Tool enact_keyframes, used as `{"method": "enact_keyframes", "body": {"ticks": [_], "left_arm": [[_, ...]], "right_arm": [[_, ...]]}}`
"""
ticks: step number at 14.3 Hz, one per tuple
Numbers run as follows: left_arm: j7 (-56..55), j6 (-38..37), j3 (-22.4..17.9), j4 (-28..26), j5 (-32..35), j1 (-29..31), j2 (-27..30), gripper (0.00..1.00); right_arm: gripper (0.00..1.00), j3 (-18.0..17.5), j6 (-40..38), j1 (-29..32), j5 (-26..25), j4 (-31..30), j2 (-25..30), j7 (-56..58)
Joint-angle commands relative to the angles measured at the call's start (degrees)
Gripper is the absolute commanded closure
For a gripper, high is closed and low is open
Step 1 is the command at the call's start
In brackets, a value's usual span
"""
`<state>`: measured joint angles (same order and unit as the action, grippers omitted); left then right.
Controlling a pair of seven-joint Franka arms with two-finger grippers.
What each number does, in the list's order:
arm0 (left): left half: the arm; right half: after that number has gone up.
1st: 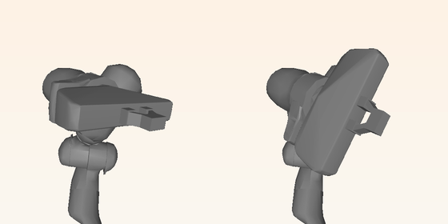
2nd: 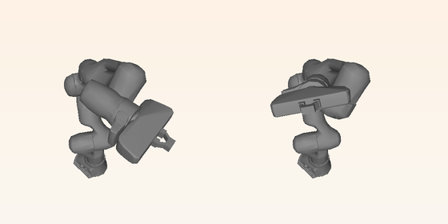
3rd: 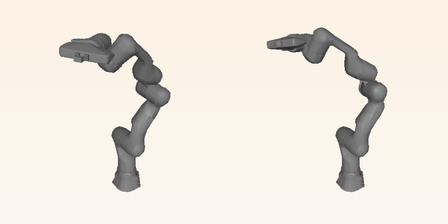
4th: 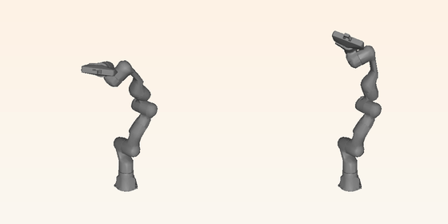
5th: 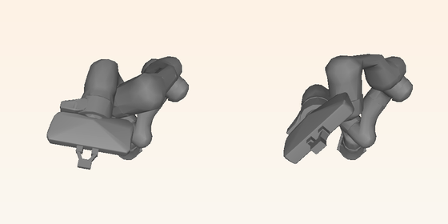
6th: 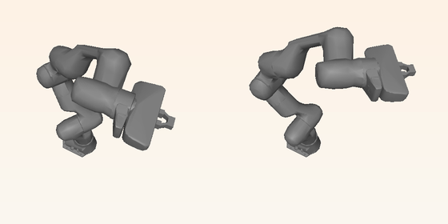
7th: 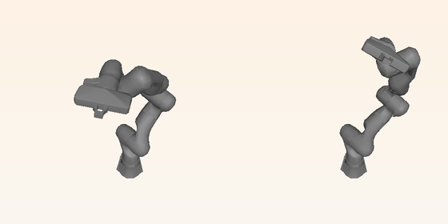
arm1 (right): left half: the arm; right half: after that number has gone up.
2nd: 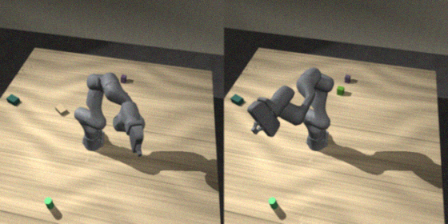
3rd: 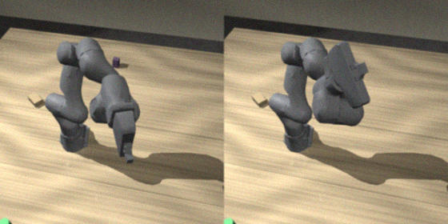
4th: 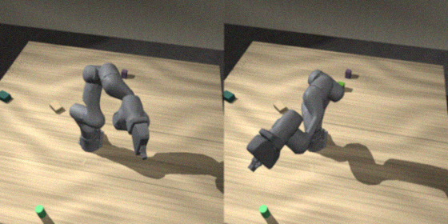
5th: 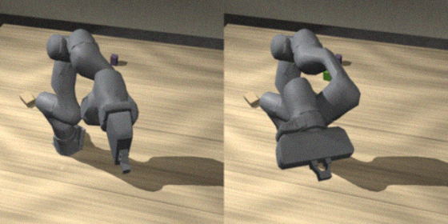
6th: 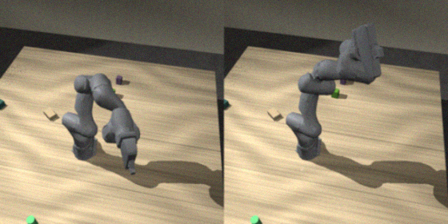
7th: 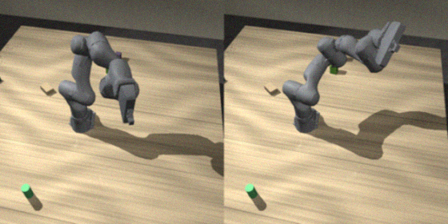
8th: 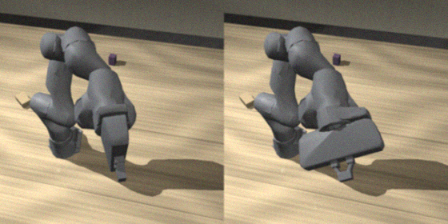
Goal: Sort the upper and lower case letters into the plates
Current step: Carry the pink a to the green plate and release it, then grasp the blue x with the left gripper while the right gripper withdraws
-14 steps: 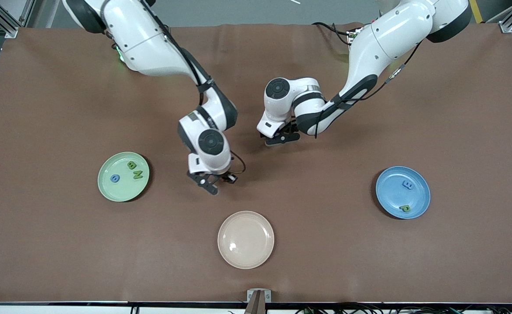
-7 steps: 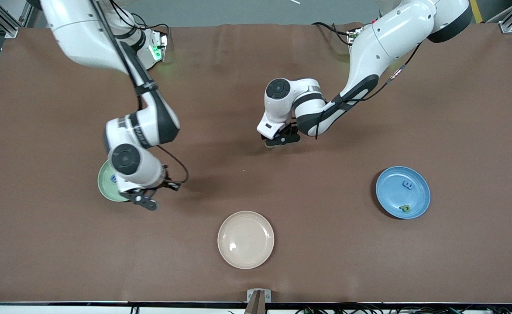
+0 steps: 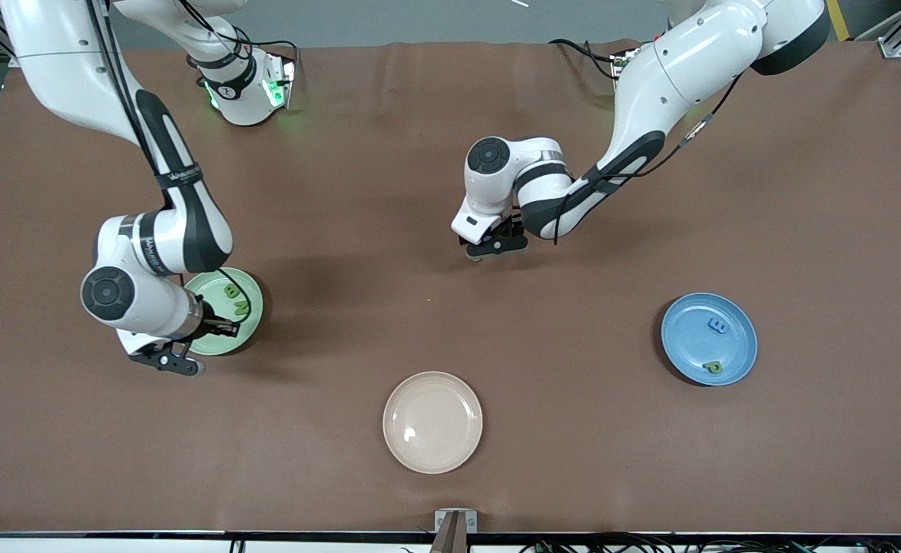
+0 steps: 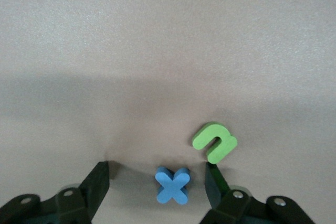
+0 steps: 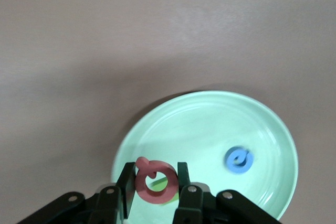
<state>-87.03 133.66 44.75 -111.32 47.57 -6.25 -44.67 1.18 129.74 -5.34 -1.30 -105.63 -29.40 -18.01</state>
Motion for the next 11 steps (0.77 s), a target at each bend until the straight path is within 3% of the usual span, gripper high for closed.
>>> {"method": "enact_keyframes", "body": {"ticks": [1, 3, 9, 11], "left_arm": [[-1.04, -0.51, -0.19, -0.39, 1.21, -0.51, 0.2, 0.39], [-0.95, -0.51, -0.19, -0.39, 1.12, -0.34, 0.29, 0.51], [-0.34, -0.59, -0.19, -0.39, 1.21, -0.25, 0.47, 0.7], [-0.34, -0.51, -0.19, -0.39, 1.21, -0.25, 0.47, 0.75]], "right_arm": [[1.0, -1.35, 7.43, 3.31, 0.6, -8.79, 2.86, 4.9], [1.0, -1.35, 11.05, 3.49, 0.68, -11.17, 2.69, 5.0], [0.99, -1.27, 11.07, 3.58, 0.86, -11.53, 2.25, 5.0], [0.94, -1.27, 10.63, 4.02, 0.86, -11.53, 2.25, 5.0]]}}
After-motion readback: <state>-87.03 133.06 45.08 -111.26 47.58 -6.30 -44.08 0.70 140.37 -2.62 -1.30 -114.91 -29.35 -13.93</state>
